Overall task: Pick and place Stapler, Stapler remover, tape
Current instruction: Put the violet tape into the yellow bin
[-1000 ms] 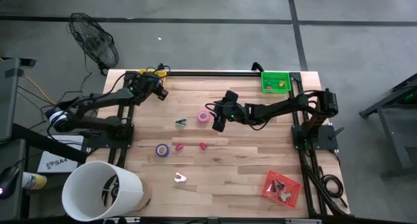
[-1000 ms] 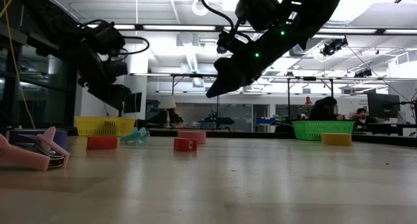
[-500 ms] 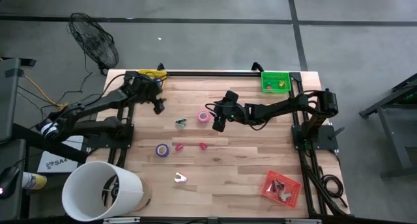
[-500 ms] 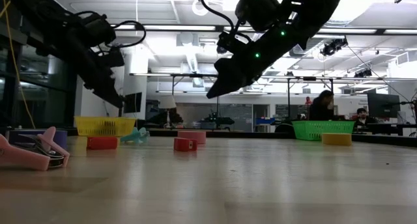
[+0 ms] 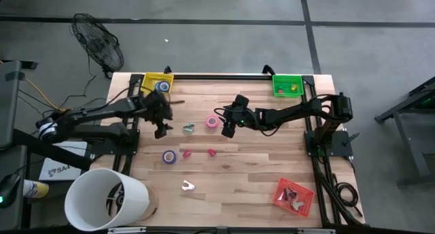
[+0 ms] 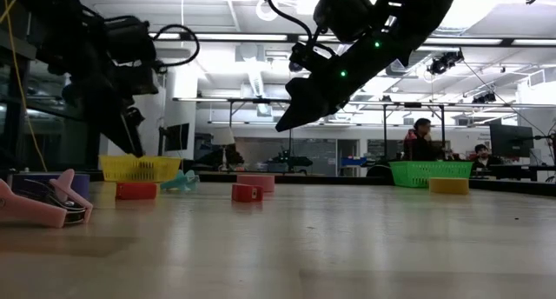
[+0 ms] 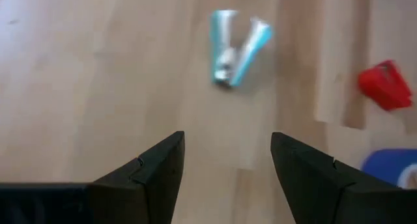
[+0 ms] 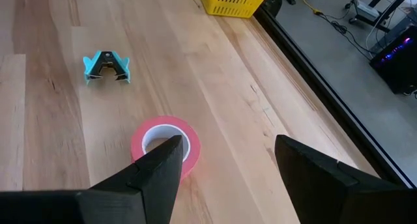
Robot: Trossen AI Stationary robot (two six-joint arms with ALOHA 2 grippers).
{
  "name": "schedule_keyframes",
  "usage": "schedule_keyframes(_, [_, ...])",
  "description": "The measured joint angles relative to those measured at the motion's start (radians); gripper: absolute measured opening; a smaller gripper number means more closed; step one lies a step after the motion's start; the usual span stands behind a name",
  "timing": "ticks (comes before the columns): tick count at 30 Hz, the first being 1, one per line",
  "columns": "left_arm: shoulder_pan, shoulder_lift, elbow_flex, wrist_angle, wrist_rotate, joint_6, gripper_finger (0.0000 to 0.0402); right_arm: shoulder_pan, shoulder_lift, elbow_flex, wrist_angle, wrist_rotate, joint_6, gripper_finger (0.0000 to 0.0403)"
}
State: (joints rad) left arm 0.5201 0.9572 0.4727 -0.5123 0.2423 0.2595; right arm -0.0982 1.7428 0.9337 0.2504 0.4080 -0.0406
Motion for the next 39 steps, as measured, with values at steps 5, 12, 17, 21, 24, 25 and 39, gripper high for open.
schedule_keyframes(5, [-0.148, 0.0, 0.0, -0.014, -0.071, -0.096, 0.0225, 0.0, 0.0, 0.0, 0.0, 0.0, 0.008, 0.0236])
schedule_keyframes(12, [-0.346, 0.0, 0.0, -0.014, -0.129, -0.26, 0.0225, 0.0, 0.0, 0.0, 0.0, 0.0, 0.008, 0.0236])
schedule_keyframes(17, [-0.467, 0.0, 0.0, -0.014, -0.173, -0.355, 0.0225, 0.0, 0.0, 0.0, 0.0, 0.0, 0.008, 0.0236])
schedule_keyframes(21, [-0.546, 0.0, 0.0, -0.019, -0.203, -0.427, 0.0225, 0.0, 0.0, 0.0, 0.0, 0.0, 0.008, 0.0236])
schedule_keyframes(24, [-0.597, 0.0, 0.0, -0.042, -0.223, -0.489, 0.0225, 0.0, 0.0, 0.0, 0.001, 0.0, 0.008, 0.0236])
schedule_keyframes(25, [-0.614, 0.0, 0.0, -0.056, -0.23, -0.513, 0.0225, 0.0, 0.0, 0.0, 0.001, 0.0, 0.008, 0.0236])
schedule_keyframes(39, [-0.765, 0.053, 0.0, -0.089, -0.313, -0.739, 0.0225, 0.0, 0.0, 0.0, 0.001, 0.0, 0.015, 0.0236])
